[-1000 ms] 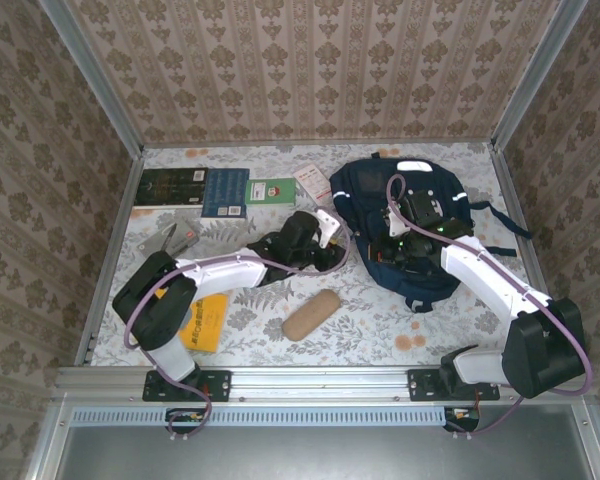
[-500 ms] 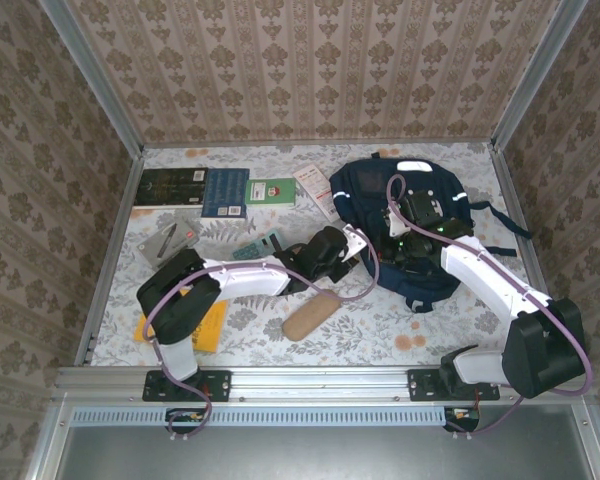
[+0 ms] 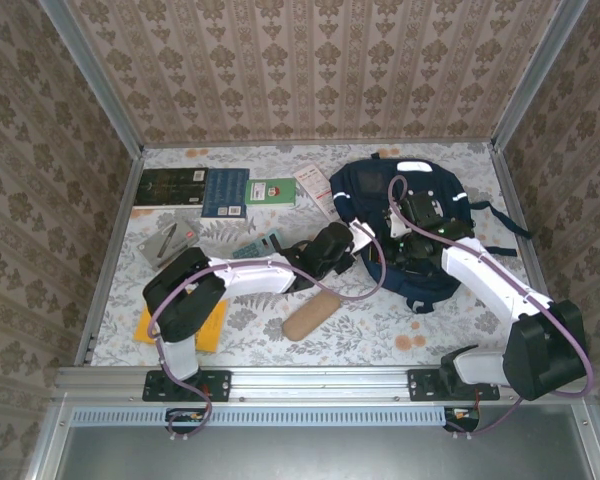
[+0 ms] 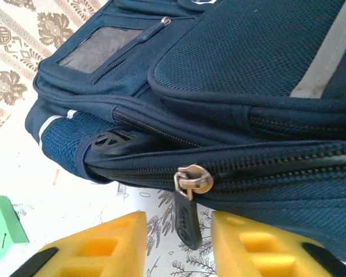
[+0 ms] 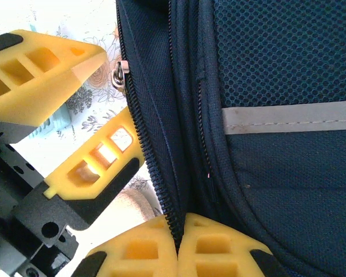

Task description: Pack the student bag

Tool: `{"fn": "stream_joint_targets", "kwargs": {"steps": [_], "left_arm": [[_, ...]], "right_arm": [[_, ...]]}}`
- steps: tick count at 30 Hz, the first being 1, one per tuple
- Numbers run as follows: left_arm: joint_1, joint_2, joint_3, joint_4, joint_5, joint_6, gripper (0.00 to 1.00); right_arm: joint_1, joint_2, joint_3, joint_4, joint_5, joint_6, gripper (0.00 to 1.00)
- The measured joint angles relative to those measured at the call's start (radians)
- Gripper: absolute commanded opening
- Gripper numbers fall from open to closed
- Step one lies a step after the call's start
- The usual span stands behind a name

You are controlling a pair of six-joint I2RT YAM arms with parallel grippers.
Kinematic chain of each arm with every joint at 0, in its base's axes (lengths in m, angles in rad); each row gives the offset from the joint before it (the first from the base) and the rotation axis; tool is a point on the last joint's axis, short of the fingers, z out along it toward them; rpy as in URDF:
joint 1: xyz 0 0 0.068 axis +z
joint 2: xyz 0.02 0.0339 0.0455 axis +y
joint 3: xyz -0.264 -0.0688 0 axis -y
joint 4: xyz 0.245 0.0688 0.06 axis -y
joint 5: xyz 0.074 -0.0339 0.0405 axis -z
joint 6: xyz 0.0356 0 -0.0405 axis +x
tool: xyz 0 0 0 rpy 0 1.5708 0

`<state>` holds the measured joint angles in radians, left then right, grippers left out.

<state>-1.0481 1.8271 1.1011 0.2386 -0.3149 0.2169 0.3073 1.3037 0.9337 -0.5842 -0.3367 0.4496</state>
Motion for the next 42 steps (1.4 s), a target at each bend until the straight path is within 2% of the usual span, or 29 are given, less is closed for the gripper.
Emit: {"fn": "stream_joint_targets", "kwargs": {"steps": [2, 3, 9, 12, 20, 25, 32, 39, 42], "left_arm": [[-0.005, 0.004, 0.002, 0.001, 0.000, 0.005, 0.05], [-0.005, 0.007, 0.004, 0.001, -0.001, 0.011, 0.00], [0.003, 0.008, 0.004, -0.001, 0.018, -0.010, 0.00], [0.032, -0.003, 0.004, -0.016, 0.092, -0.055, 0.00], [0.150, -0.031, 0.038, -0.105, 0.374, -0.222, 0.00], [0.208, -0.016, 0.080, -0.149, 0.484, -0.325, 0.00], [0.344, 0.066, 0.157, -0.207, 0.485, -0.451, 0.00], [0.355, 0.114, 0.201, -0.244, 0.507, -0.495, 0.00], [0.355, 0.115, 0.201, -0.254, 0.525, -0.515, 0.08]], "right_arm": [[0.000, 0.000, 0.000, 0.000, 0.000, 0.000, 0.00], [0.000, 0.000, 0.000, 0.000, 0.000, 0.000, 0.00], [0.000, -0.002, 0.000, -0.003, 0.000, 0.000, 0.00], [0.000, -0.002, 0.000, -0.002, 0.000, 0.000, 0.00], [0.000, -0.002, 0.000, 0.039, -0.010, 0.000, 0.00], [0.000, -0.002, 0.000, 0.059, -0.012, 0.000, 0.00], [0.000, -0.009, -0.007, 0.014, -0.011, 0.000, 0.00], [0.000, -0.011, -0.011, 0.010, -0.011, 0.000, 0.00], [0.000, -0.011, -0.011, 0.010, -0.009, 0.000, 0.00]]}}
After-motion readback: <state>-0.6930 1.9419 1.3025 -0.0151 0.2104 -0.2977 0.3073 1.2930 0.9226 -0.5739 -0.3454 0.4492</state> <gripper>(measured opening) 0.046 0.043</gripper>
